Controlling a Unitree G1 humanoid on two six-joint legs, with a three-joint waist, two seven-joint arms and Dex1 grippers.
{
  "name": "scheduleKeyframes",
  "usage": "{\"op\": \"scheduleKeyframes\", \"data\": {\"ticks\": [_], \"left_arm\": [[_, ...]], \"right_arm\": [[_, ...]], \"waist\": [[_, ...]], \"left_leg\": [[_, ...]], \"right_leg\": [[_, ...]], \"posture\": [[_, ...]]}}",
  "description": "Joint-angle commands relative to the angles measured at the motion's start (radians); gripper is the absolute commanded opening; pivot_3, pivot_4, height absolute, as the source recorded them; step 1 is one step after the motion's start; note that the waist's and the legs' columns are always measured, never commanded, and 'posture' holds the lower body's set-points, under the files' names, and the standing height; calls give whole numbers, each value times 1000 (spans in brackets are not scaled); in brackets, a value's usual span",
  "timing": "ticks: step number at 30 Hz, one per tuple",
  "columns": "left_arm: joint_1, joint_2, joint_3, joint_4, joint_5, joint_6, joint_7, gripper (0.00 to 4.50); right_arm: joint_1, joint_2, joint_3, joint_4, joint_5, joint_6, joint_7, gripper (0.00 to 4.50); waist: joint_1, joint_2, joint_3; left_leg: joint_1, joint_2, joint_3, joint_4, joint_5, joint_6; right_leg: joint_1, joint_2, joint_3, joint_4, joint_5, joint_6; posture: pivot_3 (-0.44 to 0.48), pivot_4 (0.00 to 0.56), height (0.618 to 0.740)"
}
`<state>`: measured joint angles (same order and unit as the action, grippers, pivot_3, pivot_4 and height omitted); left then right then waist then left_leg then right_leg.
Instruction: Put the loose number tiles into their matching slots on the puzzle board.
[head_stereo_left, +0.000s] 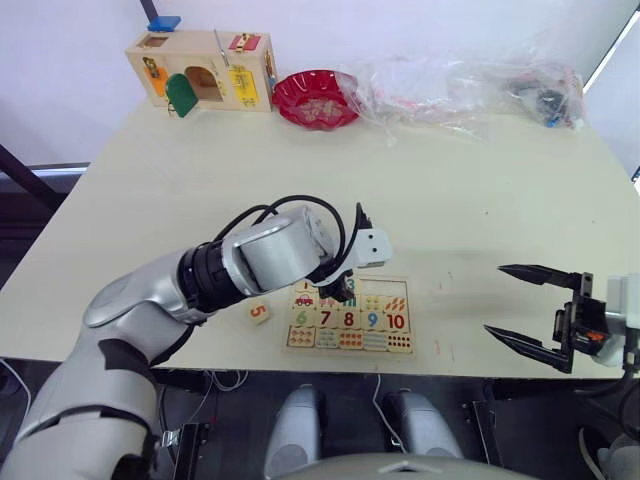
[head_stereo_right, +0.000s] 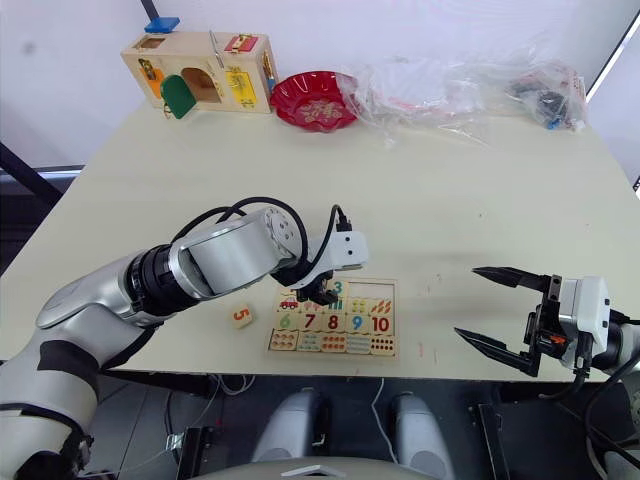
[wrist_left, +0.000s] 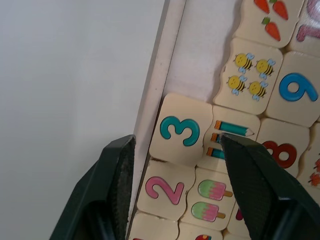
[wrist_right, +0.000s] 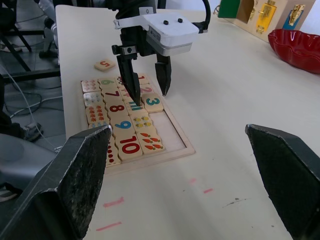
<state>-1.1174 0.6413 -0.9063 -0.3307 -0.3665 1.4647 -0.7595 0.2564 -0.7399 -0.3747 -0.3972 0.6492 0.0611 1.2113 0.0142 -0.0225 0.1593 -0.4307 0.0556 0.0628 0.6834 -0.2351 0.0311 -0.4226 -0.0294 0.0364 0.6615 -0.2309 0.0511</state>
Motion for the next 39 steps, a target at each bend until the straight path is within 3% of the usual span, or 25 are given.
{"op": "scheduleKeyframes", "data": {"ticks": [1,5,12,14,17,22,32,38,39], "left_arm": [[10,18,145,-19,-48,-23,-42,2916],[57,112,222,-65,-93,-114,-132,2916],[308,189,445,-13,-72,-583,-257,2916],[364,218,467,52,-61,-711,-350,2916],[414,206,552,143,-106,-830,-455,2916],[446,156,602,366,-48,-1057,-548,2916],[428,45,601,571,57,-1267,-664,2916],[417,11,606,609,82,-1287,-691,75],[419,8,607,607,84,-1288,-692,23]], "right_arm": [[-8,3,-6,-35,10,-12,-7,4500],[-8,5,-3,-37,10,-14,-10,4500],[-12,9,12,-43,11,-9,-14,4500],[-12,9,16,-48,13,-5,-16,4500],[-14,7,18,-51,16,0,-19,4500],[-15,2,14,-52,24,8,-18,4500],[-7,-1,6,-58,34,25,-19,4500],[3,-1,2,-63,36,26,-22,4500],[5,0,2,-65,36,26,-23,4500]], "waist": [[0,0,0],[-4,0,0],[1,1,0],[1,1,0],[1,1,0],[2,1,-1],[1,1,0],[0,1,0],[0,1,0]], "left_leg": [[0,0,0,0,0,0],[0,0,0,0,0,0],[0,0,1,0,0,0],[1,0,1,0,0,0],[1,0,2,0,0,0],[1,0,2,0,0,0],[0,0,2,0,0,0],[1,0,2,0,0,0],[1,0,2,0,0,0]], "right_leg": [[0,0,0,0,0,0],[0,0,0,0,0,0],[0,-1,0,0,1,-1],[0,-1,1,0,1,-1],[0,-1,1,0,1,-1],[0,-1,1,-1,1,-1],[0,-1,1,-1,1,-1],[0,-1,1,0,1,-1],[0,-1,1,0,1,-1]], "posture": [[0,150,740],[0,150,740],[0,150,740],[0,150,740],[0,150,740],[0,150,740],[0,150,740],[0,150,740],[0,150,740]]}}
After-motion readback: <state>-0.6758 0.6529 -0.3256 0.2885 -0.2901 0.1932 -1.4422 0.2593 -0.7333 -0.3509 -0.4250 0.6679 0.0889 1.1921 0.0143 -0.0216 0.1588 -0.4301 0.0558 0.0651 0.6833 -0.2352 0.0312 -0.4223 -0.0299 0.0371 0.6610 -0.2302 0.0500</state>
